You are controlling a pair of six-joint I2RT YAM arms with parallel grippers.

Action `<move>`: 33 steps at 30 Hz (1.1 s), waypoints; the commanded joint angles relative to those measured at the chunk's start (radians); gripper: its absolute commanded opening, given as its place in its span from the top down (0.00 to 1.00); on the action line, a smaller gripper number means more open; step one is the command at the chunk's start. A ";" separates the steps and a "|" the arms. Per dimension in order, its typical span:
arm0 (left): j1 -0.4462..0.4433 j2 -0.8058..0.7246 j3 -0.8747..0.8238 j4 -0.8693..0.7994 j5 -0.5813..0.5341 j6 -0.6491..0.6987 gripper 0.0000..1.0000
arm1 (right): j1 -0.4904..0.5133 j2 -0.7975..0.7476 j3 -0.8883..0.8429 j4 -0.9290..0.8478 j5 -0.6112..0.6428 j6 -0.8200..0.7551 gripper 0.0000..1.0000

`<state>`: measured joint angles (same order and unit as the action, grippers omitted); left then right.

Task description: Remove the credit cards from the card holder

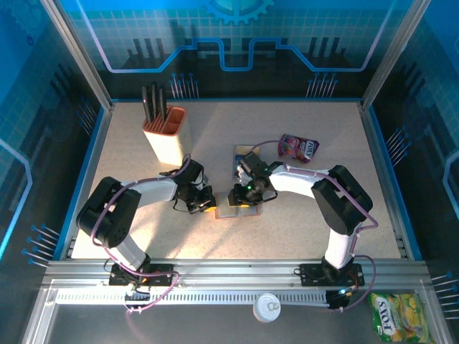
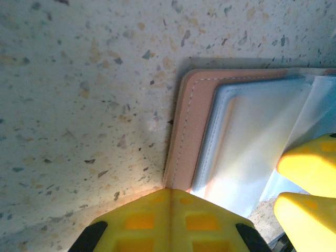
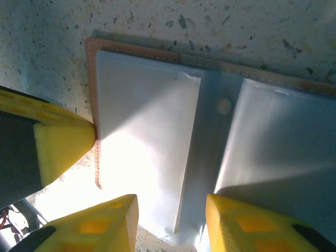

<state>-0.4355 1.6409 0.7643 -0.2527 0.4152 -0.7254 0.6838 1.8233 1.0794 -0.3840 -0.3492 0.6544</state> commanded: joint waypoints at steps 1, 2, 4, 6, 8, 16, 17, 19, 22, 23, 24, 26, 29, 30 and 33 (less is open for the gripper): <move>0.008 -0.016 0.025 -0.040 -0.010 0.014 0.99 | -0.008 -0.035 0.024 -0.018 -0.020 -0.003 0.60; 0.008 -0.016 0.025 -0.038 -0.009 0.014 0.99 | -0.007 -0.035 0.024 -0.012 -0.029 0.000 0.60; 0.008 -0.013 0.028 -0.040 -0.010 0.015 0.99 | -0.006 -0.036 0.026 0.009 -0.050 0.007 0.61; 0.008 -0.007 0.029 -0.040 -0.009 0.015 0.99 | -0.004 -0.029 0.028 0.036 -0.083 0.015 0.62; 0.008 -0.005 0.027 -0.036 -0.007 0.015 0.99 | 0.002 -0.015 0.033 0.066 -0.117 0.024 0.64; 0.008 -0.004 0.024 -0.043 -0.013 0.020 0.99 | 0.025 0.061 0.068 0.068 -0.107 0.034 0.64; 0.009 -0.006 0.024 -0.045 -0.013 0.020 0.99 | 0.025 0.065 0.068 0.066 -0.100 0.033 0.64; 0.009 -0.006 0.022 -0.045 -0.015 0.021 0.99 | 0.025 0.073 0.069 0.055 -0.085 0.025 0.64; 0.008 -0.006 0.019 -0.045 -0.016 0.021 0.99 | 0.024 0.078 0.070 0.033 -0.061 0.013 0.64; 0.008 -0.006 0.019 -0.046 -0.016 0.021 0.99 | 0.025 0.077 0.070 0.026 -0.053 0.009 0.64; 0.009 -0.007 0.019 -0.048 -0.017 0.022 0.99 | 0.024 0.075 0.068 0.017 -0.042 0.004 0.64; 0.009 -0.007 0.019 -0.049 -0.018 0.022 0.99 | 0.022 0.066 0.061 0.005 -0.027 -0.002 0.64; 0.010 -0.009 0.018 -0.052 -0.019 0.023 1.00 | 0.012 0.052 0.042 0.000 -0.017 -0.006 0.64; 0.010 -0.010 0.019 -0.054 -0.019 0.023 0.99 | 0.008 0.045 0.035 0.000 -0.017 -0.006 0.64; 0.011 -0.012 0.022 -0.059 -0.021 0.026 1.00 | -0.002 0.032 0.018 0.009 -0.023 -0.007 0.64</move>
<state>-0.4343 1.6409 0.7700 -0.2657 0.4137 -0.7250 0.6926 1.8866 1.1236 -0.3397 -0.4000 0.6624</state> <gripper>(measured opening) 0.051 0.356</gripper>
